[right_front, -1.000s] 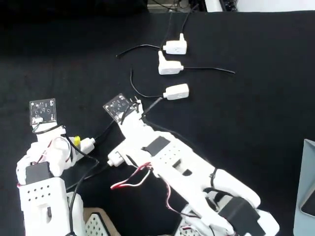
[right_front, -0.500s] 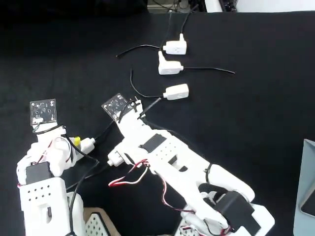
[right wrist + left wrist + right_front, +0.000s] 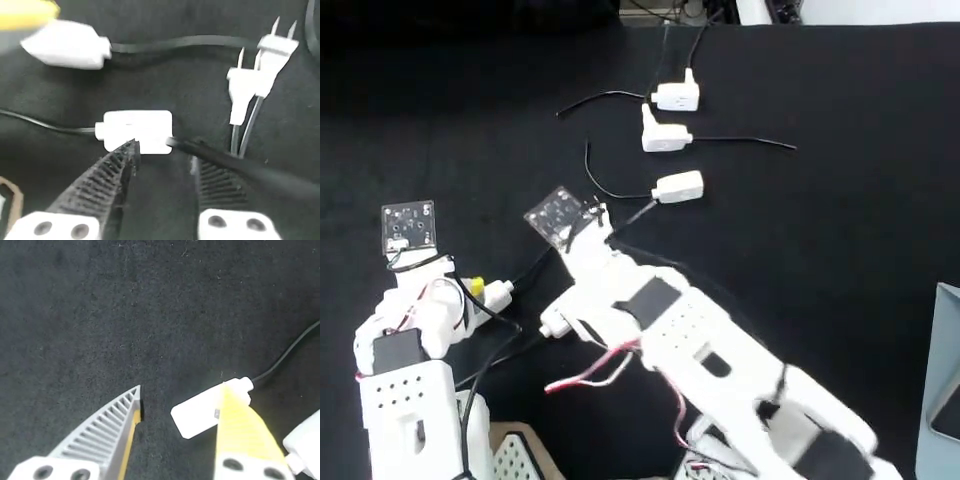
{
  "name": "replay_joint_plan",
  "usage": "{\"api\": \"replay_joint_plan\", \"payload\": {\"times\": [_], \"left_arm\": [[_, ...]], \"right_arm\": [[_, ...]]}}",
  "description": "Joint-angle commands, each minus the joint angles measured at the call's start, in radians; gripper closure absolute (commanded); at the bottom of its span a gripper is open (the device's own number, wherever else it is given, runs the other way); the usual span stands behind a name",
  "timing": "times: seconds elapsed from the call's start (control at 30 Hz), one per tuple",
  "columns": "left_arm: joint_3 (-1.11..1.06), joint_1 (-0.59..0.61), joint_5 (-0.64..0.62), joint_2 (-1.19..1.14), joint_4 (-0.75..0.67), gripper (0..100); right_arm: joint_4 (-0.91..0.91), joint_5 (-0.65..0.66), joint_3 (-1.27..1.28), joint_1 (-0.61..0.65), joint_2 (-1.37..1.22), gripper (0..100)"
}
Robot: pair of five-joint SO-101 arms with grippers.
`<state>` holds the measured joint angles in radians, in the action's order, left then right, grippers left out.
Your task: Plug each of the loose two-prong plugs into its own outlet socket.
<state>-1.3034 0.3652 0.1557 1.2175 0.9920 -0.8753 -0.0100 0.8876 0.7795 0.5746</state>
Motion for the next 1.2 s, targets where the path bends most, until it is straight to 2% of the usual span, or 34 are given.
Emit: {"api": "replay_joint_plan", "payload": {"times": [0.0, 0.07, 0.17, 0.33, 0.4, 0.63, 0.9, 1.1, 1.17], "left_arm": [[0.122, -0.047, -0.003, 0.014, 0.094, 73], [0.163, -0.104, 0.041, 0.014, 0.172, 70], [0.211, -0.199, 0.094, 0.005, 0.253, 70], [0.231, -0.329, 0.184, 0.003, 0.305, 69], [0.222, -0.383, 0.206, 0.002, 0.311, 69], [0.213, -0.515, 0.203, -0.069, 0.302, 69], [0.232, -0.555, 0.204, -0.45, 0.069, 69], [0.32, -0.556, 0.204, -0.717, -0.052, 70], [0.34, -0.556, 0.204, -0.789, -0.095, 73]], "right_arm": [[-0.078, 0.002, 0.025, 0.006, 0.222, 93.5], [-0.133, 0.002, 0.05, -0.026, 0.306, 98.2], [-0.195, 0.006, 0.099, -0.12, 0.417, 98.1], [-0.193, 0.02, 0.177, -0.316, 0.51, 98.4], [-0.19, 0.077, 0.18, -0.384, 0.518, 98.4], [-0.018, 0.114, 0.255, -0.523, 0.46, 98.3], [0.112, 0.109, 0.272, -0.548, 0.341, 98.3], [0.123, 0.107, 0.275, -0.548, 0.337, 98.3], [0.124, 0.107, 0.277, -0.548, 0.337, 98.3]]}}
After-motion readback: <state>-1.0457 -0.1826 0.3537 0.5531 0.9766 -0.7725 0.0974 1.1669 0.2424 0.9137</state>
